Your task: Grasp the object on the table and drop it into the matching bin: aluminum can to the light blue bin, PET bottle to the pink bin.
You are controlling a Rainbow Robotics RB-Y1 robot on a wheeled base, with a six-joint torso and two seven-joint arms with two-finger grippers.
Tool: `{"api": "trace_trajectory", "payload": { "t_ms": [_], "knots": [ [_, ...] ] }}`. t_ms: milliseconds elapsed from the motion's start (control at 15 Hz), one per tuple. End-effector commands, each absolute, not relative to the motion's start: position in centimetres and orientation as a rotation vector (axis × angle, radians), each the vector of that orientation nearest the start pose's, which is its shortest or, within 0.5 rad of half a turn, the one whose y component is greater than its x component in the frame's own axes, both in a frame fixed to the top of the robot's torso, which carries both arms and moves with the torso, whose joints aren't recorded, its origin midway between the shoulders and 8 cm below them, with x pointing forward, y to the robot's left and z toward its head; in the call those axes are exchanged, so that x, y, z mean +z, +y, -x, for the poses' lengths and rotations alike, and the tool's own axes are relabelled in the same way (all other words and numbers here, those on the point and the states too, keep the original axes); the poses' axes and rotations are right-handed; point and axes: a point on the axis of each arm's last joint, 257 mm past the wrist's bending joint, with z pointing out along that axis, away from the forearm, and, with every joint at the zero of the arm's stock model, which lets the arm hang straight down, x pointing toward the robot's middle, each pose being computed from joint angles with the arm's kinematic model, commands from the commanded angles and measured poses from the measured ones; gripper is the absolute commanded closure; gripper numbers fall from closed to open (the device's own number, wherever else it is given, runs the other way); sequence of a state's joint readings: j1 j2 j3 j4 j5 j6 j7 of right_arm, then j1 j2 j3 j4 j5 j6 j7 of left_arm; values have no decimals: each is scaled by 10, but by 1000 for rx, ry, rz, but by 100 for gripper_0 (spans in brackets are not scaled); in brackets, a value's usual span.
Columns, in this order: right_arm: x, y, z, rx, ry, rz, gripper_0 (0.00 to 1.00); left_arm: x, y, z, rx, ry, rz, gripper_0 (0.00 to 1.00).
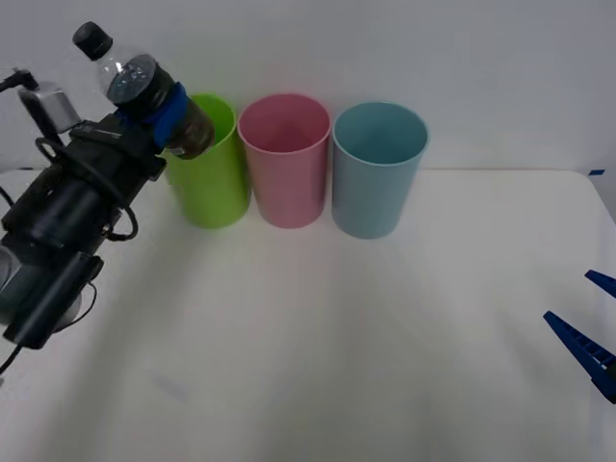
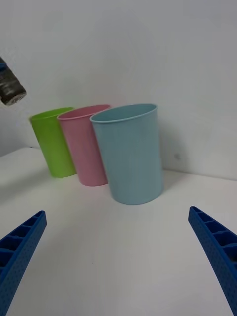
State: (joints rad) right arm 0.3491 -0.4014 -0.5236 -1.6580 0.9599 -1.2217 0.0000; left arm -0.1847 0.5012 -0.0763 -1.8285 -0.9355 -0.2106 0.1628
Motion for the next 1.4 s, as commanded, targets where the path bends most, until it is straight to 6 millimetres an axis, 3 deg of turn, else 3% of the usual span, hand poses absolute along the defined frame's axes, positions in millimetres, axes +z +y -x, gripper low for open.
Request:
{"api": "trace_trajectory", "payload": {
  "t_ms": [67, 467, 933, 1400],
  "knots": [
    [-169, -330, -342, 567, 1441, 465, 0, 10, 152, -571, -585, 1219, -250, 100],
    [-169, -330, -342, 567, 1441, 465, 0, 21, 115, -620, -562, 1228, -280, 100],
    [-169, -330, -342, 567, 1441, 465, 0, 24, 78, -647, -518, 1239, -316, 100],
    [-169, -330, -342, 567, 1441, 465, 0, 23, 66, -664, -485, 1260, -337, 100]
  ]
}}
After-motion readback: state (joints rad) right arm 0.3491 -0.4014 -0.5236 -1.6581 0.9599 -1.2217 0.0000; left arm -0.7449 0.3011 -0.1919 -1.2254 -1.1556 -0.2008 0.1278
